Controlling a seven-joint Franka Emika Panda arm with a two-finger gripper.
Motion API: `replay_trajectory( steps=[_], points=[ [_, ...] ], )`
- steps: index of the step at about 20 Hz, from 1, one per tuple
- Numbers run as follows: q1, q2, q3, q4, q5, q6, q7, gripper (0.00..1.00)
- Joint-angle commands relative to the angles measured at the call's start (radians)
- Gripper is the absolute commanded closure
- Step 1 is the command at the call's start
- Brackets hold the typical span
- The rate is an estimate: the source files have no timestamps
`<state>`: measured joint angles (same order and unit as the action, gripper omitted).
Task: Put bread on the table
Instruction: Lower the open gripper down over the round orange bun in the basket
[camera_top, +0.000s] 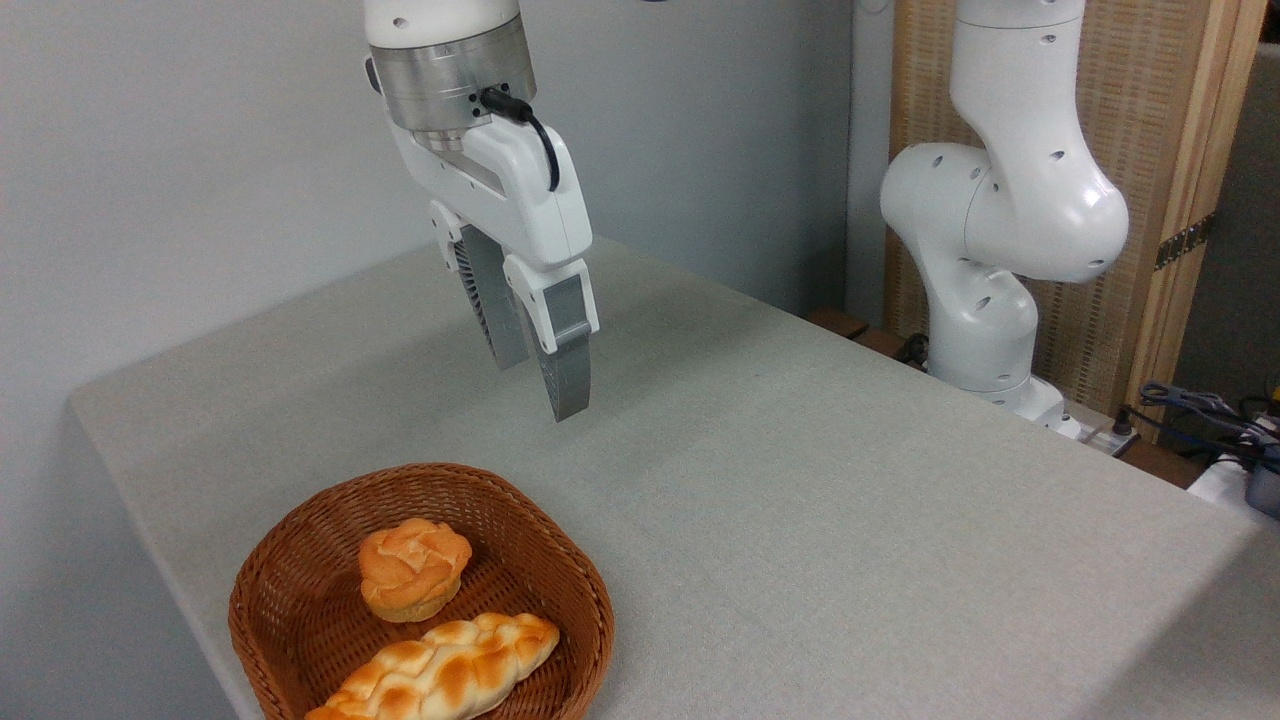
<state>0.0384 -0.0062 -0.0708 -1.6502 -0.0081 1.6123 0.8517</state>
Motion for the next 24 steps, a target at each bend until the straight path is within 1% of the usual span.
replay_trajectory(
  steps=[1, 7, 10, 13, 15, 19, 22, 24],
  points=[
    [0.001, -0.015, 0.003, -0.017, 0.0, 0.012, -0.013, 0.0],
    [0.003, -0.015, 0.003, -0.017, -0.004, 0.011, -0.016, 0.0],
    [0.001, -0.008, 0.003, -0.014, -0.006, 0.032, -0.04, 0.0],
    [0.0, 0.011, 0.003, -0.026, -0.012, 0.147, -0.091, 0.0],
    [-0.002, 0.026, 0.002, -0.058, -0.033, 0.236, -0.092, 0.0],
    [-0.003, 0.061, 0.0, -0.132, -0.033, 0.411, -0.086, 0.0],
    [-0.006, 0.095, -0.012, -0.174, -0.033, 0.5, -0.085, 0.0],
    [-0.011, 0.133, -0.04, -0.175, -0.032, 0.534, -0.085, 0.0]
  ],
)
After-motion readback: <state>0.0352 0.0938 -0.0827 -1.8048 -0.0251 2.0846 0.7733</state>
